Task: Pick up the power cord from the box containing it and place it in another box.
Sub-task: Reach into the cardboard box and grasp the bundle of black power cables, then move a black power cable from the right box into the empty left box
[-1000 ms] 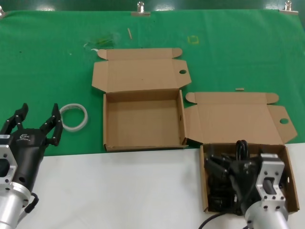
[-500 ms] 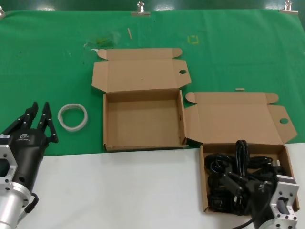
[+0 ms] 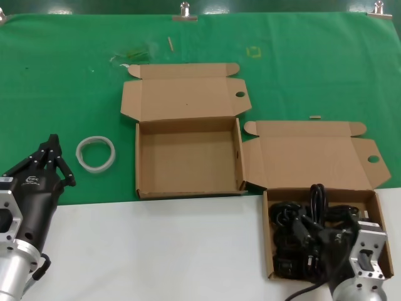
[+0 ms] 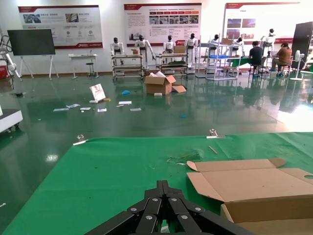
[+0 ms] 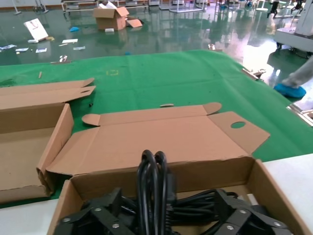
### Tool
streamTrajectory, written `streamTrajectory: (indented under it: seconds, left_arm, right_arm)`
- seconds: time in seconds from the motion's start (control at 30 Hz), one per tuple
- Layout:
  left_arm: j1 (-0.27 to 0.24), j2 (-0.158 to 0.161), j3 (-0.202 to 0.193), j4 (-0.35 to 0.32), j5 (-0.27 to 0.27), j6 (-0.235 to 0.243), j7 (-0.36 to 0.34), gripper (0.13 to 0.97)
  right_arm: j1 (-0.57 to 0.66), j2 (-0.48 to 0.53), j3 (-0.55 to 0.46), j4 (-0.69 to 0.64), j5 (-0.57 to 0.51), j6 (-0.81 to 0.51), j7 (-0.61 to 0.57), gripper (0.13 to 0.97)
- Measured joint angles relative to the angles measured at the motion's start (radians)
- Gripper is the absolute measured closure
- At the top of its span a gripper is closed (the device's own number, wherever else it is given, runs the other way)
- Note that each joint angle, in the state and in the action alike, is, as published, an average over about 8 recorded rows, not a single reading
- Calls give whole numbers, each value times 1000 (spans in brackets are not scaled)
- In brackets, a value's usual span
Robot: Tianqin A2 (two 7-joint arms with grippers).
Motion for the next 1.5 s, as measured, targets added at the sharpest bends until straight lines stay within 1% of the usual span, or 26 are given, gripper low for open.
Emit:
streamTrajectory:
  seconds: [0.17, 0.2, 0.47, 0.6, 0.87, 1.07, 1.27, 1.4, 1.5]
  left_arm:
    - [0, 0, 0, 0, 0, 0, 0, 952]
    - [0, 0, 0, 0, 0, 0, 0, 954]
    - [0, 0, 0, 0, 0, 0, 0, 957]
    - [0, 0, 0, 0, 0, 0, 0, 957]
    - [0, 0, 0, 0, 0, 0, 0, 957]
    - [0, 0, 0, 0, 0, 0, -1, 957]
    - [0, 0, 0, 0, 0, 0, -1, 957]
    - [0, 0, 0, 0, 0, 0, 0, 957]
    - [0, 0, 0, 0, 0, 0, 0, 957]
  right_arm:
    - [17, -27, 1, -35, -16, -14, 3, 473]
    - [20, -31, 2, -40, -19, -16, 4, 473]
    - [31, -44, -3, -38, -7, -1, -21, 688]
    - [37, -38, -12, -22, 16, 20, -47, 688]
    - [47, -35, -19, -3, 48, 53, -84, 840]
    - [42, -51, -11, 24, 41, 74, -94, 851]
    - [24, -67, -9, 110, 35, 117, -122, 857]
    - [45, -49, -34, 194, 74, 164, -185, 857]
    - [91, -17, -67, 251, 127, 196, -248, 857]
